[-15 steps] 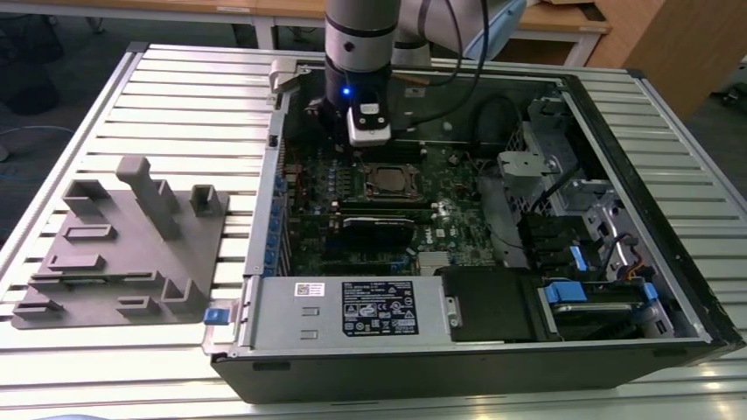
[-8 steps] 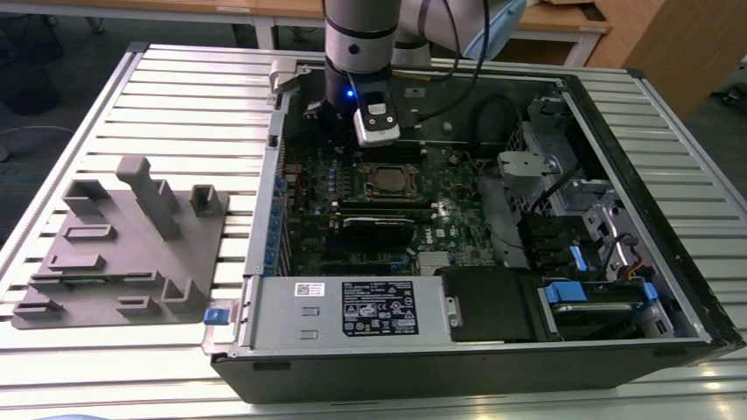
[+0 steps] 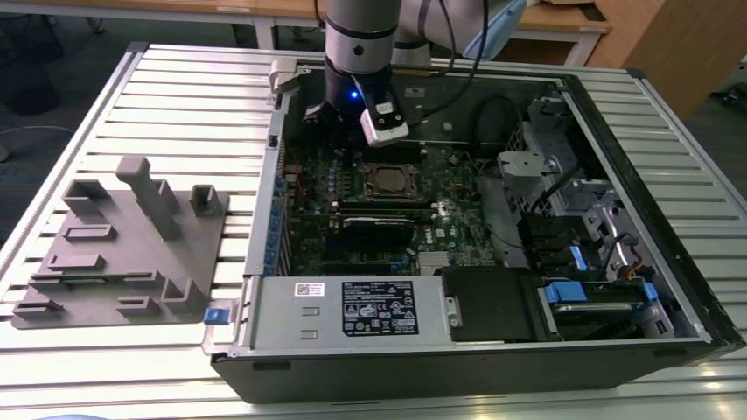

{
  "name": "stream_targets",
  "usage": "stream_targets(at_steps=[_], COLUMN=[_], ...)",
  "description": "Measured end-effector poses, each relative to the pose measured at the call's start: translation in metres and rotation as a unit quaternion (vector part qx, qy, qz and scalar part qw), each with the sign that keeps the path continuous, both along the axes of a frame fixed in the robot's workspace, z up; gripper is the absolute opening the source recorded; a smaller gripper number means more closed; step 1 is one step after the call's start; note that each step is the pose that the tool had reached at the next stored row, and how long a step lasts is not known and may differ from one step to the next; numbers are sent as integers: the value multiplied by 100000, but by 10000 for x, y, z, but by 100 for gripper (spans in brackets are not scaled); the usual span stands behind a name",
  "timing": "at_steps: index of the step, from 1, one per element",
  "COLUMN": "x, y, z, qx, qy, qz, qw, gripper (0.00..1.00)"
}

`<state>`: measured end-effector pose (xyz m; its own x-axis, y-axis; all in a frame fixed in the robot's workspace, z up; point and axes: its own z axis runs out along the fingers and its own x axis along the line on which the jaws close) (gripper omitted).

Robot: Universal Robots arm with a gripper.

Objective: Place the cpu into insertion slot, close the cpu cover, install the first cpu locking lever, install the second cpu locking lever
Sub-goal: 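Install the first cpu locking lever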

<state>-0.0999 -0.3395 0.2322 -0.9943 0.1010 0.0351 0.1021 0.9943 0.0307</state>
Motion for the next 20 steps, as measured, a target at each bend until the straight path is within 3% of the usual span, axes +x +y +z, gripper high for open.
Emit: stream_targets(at_steps=[4, 8, 14, 17, 20], x=[0, -2, -3, -3, -3], y=[0, 0, 0, 0, 0], z=[0, 0, 0, 0, 0], qx=[-511, -1915, -1981, -1971, -1957], qy=[-64, -411, -464, -513, -559], qz=[702, 695, 1382, 3805, 6173], qw=[99996, 99978, 99970, 99907, 99789], gripper=[11, 11, 11, 11, 11])
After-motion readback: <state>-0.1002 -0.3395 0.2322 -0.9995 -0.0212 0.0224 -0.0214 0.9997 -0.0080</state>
